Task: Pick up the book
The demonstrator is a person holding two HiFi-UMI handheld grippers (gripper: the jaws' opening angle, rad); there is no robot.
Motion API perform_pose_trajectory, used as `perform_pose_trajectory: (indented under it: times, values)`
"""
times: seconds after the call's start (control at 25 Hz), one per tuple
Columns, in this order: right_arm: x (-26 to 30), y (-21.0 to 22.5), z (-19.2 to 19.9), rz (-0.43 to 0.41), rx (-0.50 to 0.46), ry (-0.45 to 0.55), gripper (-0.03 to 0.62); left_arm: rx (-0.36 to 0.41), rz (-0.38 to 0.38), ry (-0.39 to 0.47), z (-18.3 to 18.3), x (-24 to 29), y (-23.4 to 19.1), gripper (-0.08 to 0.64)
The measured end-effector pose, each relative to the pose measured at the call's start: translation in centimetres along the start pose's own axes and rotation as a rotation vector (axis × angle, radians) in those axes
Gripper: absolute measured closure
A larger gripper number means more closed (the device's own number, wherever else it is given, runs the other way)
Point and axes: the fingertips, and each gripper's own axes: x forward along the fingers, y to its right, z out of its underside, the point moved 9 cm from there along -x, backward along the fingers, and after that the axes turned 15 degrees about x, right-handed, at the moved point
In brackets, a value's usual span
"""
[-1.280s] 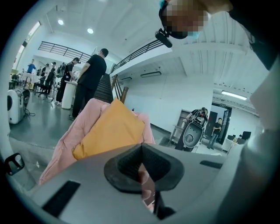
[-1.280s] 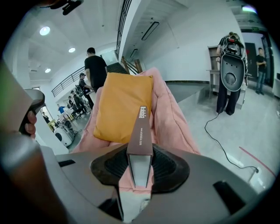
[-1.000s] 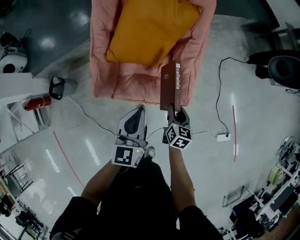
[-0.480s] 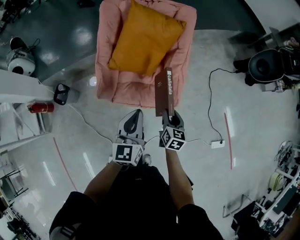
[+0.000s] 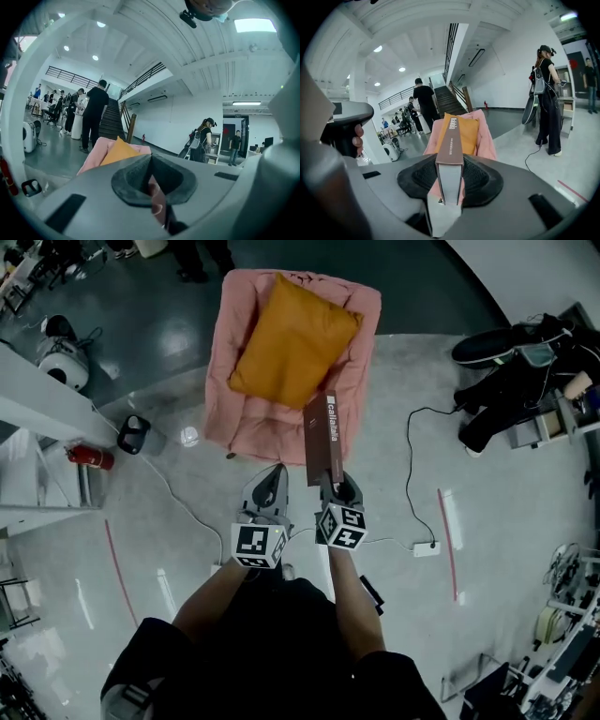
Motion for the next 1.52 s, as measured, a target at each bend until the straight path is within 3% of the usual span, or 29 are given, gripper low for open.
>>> perform_pose_trajectory:
  times: [0.6,0.88,1.2,1.52]
  values:
    - [-14.1,-2.6,2.1,-0.117,-0.051,0.025,0.446,0.027,-0.042,0.003,-2.1,-11.7,5.8,0.557]
    - [-18.3,-3.9,2.4,-0.14,-0.014,0.05,0.446,0.041,-0.027,0.025,-3.1,-14.6,5.8,0.557]
    - [-22.5,-5.1,1.9,-0.136,-0.036,0.079,0.446,0.041,-0.006,0.013,-3.7,-16.9,6.8,0.557]
    - [-24.5,-8.0,2.5,-0.132,-0.049,0.099,0.445,0.058,0.006,0.02,-4.6,-18.9,5.2,0.557]
